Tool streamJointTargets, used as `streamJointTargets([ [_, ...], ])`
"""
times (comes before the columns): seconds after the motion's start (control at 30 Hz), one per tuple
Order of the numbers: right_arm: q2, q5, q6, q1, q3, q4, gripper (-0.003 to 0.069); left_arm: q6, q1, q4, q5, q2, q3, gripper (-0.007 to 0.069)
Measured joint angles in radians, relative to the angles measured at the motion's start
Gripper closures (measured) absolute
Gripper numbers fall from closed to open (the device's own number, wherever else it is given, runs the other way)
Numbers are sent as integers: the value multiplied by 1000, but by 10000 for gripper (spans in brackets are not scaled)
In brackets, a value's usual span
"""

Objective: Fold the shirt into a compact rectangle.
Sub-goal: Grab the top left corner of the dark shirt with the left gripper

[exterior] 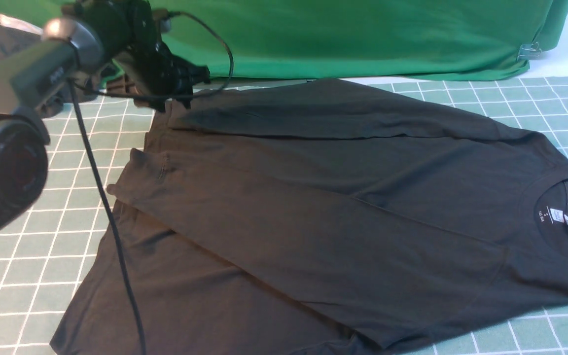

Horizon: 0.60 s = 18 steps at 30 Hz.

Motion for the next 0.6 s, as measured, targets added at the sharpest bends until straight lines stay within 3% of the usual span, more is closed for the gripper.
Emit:
streamJointTargets([
  [0.37,0,0,0,0,0,0,594,7,0,1,-7,46,-1,241],
  [0.47,0,1,-1,0,0,0,591,11,0,-1,-15,52,-5,327],
  [0.6,0,2,-1,0,0,0,588,14,0,-7,-14,51,-8,531],
])
